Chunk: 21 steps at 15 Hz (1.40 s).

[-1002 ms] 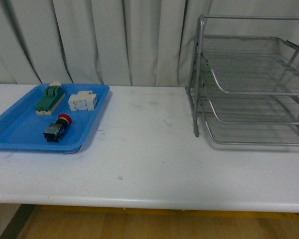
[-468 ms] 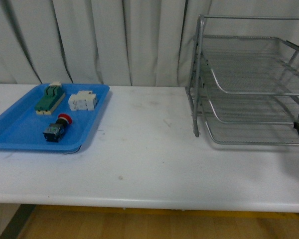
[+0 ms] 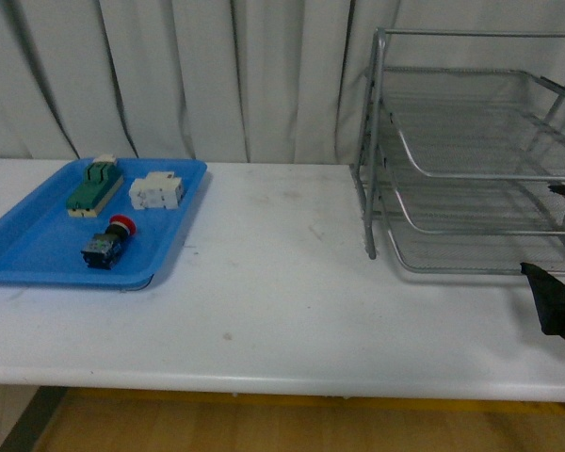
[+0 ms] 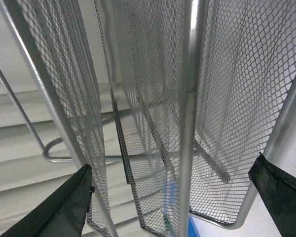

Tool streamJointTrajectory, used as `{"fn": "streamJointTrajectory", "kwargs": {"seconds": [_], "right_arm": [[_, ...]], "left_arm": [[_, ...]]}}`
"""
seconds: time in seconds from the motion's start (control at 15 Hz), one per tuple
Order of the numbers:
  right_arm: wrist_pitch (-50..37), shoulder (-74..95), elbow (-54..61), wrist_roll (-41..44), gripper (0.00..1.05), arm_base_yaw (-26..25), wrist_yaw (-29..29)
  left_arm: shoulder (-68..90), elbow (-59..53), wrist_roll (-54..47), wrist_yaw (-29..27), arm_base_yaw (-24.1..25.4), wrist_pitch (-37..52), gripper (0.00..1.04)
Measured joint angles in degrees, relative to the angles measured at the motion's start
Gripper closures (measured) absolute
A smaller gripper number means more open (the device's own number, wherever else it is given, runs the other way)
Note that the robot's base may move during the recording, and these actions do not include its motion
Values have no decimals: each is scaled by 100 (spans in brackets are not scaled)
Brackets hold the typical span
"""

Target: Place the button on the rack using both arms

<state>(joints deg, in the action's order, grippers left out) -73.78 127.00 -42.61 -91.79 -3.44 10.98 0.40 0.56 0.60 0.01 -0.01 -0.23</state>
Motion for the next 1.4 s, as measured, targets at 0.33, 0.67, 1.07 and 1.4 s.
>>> {"fn": "streamJointTrajectory", "kwargs": {"seconds": [0.33, 0.67, 1.07, 1.4], "right_arm": [[17, 240, -201, 208, 6, -72, -9], [28, 507, -684, 522, 36, -68, -2], [149, 612, -970, 717, 101, -114, 20], [39, 581, -732, 640, 102, -199, 105]], "left_arm": [[0, 0, -2, 0, 0, 2, 7], [0, 0, 0, 0, 0, 2, 7], [0, 0, -2, 0, 0, 2, 7], [0, 0, -2, 0, 0, 2, 7]]}}
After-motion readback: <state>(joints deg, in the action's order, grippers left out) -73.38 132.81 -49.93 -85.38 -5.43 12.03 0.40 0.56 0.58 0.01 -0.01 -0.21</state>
